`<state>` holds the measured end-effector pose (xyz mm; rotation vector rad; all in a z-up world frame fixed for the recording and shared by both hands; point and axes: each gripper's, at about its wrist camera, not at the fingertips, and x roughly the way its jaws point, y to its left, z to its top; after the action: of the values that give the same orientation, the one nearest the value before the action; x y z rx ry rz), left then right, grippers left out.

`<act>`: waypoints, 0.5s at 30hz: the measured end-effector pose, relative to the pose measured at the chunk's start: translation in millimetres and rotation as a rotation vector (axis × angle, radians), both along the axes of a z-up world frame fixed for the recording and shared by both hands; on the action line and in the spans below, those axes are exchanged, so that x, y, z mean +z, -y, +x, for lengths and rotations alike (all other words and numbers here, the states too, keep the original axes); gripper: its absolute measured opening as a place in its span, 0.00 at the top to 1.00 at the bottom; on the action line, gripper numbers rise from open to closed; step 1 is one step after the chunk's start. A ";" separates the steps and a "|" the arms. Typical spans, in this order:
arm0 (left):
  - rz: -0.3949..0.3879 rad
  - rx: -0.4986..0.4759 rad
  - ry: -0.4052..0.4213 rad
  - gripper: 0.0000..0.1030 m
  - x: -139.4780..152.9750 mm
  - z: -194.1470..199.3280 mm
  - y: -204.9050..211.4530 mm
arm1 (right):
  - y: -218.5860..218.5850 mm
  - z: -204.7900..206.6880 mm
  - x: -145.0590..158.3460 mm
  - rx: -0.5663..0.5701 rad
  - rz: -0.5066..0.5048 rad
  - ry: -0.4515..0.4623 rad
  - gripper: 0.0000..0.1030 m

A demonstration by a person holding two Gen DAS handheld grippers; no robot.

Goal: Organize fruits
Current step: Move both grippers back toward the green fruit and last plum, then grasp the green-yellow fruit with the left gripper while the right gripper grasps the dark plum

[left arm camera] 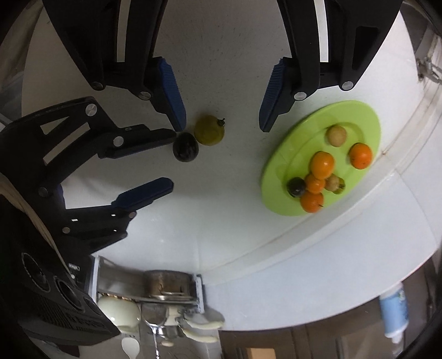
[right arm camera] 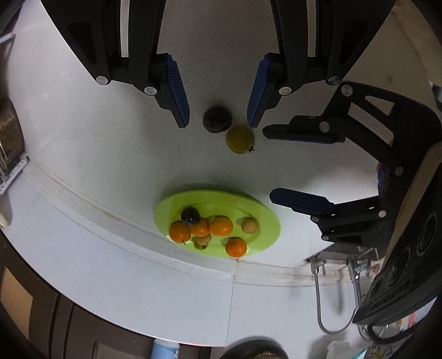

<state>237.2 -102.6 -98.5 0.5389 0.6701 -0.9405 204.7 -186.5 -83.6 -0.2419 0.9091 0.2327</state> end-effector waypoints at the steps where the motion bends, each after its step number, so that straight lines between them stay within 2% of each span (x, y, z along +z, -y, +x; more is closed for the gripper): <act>1: 0.004 -0.006 -0.003 0.50 -1.9 0.7 1.3 | 0.5 1.5 -2.4 0.006 0.003 -0.005 0.57; 15: 0.033 -0.055 -0.086 0.62 -18.3 16.2 15.9 | 10.9 23.9 -26.7 0.032 0.070 -0.074 0.66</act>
<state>253.4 -118.5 -116.8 0.5510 0.7530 -1.0104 228.7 -197.5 -110.3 -0.1843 0.9691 0.3042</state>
